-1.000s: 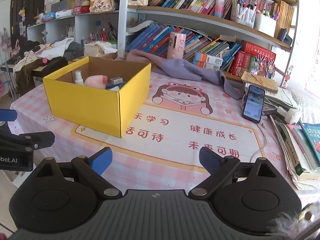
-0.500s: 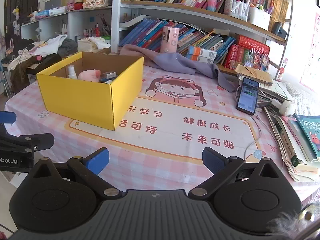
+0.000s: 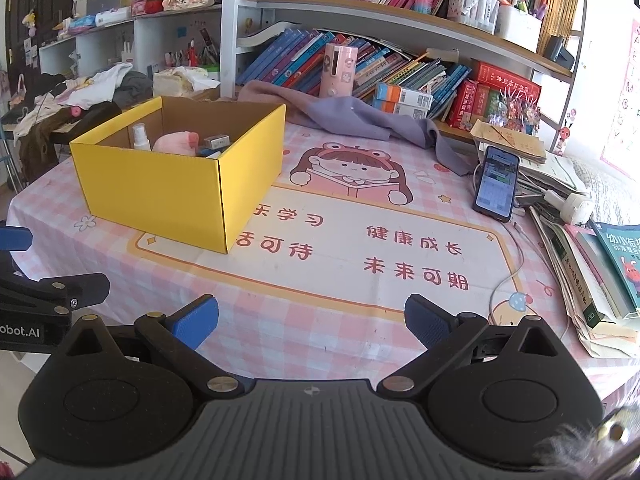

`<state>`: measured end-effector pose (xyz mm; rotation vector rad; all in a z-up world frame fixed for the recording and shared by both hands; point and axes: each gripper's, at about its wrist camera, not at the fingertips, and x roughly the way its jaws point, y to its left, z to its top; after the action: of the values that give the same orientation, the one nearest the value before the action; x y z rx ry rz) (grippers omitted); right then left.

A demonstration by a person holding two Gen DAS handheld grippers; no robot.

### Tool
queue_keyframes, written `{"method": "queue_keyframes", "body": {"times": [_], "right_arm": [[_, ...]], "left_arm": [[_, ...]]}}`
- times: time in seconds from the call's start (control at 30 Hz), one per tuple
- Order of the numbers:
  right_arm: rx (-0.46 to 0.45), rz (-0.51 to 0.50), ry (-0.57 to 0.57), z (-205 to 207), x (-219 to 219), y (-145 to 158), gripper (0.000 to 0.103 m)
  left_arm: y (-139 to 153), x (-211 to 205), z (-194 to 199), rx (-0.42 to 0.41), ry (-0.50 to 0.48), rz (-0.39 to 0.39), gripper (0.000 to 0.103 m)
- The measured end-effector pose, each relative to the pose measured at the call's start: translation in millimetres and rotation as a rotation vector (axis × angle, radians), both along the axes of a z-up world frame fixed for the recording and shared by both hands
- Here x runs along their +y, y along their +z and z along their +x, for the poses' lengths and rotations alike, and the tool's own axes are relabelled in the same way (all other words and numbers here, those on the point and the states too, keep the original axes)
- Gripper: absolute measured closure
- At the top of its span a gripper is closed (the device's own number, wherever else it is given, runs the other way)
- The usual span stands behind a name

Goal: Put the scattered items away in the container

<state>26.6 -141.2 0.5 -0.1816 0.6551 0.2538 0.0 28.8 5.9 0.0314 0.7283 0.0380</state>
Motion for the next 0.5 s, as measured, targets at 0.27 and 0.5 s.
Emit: {"method": "queue_keyframes", "body": {"times": [0.27,0.5], "right_arm": [[0.005,-0.001,0.0,-0.5,0.1,-1.9,0.002],[0.005,-0.001,0.003,-0.2,-0.3,-1.7,0.002]], "left_arm": [[-1.1,0.5,-0.2,0.001,-0.005,-0.008,0.002],[-2.4,0.5,0.7,0.013,-0.009,-0.017,0.002]]}}
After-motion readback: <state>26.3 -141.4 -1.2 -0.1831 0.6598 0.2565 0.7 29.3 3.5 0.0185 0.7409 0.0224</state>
